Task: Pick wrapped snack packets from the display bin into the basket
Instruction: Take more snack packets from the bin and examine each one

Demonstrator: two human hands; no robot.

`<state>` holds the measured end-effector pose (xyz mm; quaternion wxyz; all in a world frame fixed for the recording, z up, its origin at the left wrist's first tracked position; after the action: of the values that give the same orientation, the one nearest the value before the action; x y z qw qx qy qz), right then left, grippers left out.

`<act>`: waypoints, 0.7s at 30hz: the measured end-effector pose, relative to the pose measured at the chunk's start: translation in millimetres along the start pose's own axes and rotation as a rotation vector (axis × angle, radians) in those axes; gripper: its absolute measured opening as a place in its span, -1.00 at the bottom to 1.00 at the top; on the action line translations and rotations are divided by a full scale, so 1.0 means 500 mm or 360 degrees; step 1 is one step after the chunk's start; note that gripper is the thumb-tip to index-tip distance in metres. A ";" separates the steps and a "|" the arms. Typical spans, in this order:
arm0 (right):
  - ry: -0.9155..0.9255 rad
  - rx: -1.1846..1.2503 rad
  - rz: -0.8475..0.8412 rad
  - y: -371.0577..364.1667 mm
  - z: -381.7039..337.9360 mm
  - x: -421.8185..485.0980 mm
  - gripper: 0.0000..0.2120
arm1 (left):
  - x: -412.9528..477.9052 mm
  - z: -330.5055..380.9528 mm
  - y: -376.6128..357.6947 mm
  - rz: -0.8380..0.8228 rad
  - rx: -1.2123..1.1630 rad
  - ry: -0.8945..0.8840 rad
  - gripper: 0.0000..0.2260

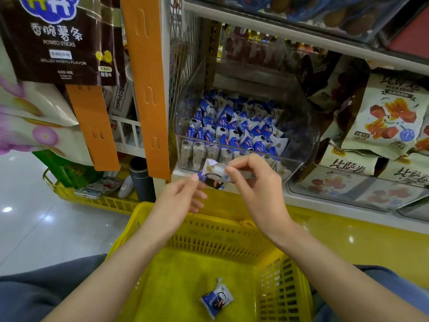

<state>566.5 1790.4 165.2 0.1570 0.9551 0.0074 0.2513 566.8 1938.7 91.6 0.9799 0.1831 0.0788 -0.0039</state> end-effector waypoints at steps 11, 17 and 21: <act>0.0080 -0.0160 -0.0389 -0.058 -0.021 -0.026 -0.89 | 0.000 0.007 0.003 -0.0056 -0.0556 -0.0014 -0.83; -0.1011 0.0809 -0.0234 -0.067 0.077 -0.041 -0.82 | -0.003 0.006 -0.011 -0.0101 -0.0464 -0.0016 -0.77; -0.1143 0.0945 -0.0278 -0.076 0.086 -0.049 -0.80 | -0.009 0.025 0.005 0.0053 -0.0135 -0.0203 -0.80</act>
<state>568.3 1811.7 106.7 -0.1096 0.9809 0.1043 -0.1220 564.4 1936.5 104.7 0.9898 0.1420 0.0131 0.0039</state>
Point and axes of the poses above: each hand's wrist, its own x-axis towards the middle knuckle, its own y-axis out of the back of the hand, z = x × y, the point moved 9 cm from there along x, towards the middle knuckle, and after that the axes turned 14 degrees about x, right-handed, at the moved point
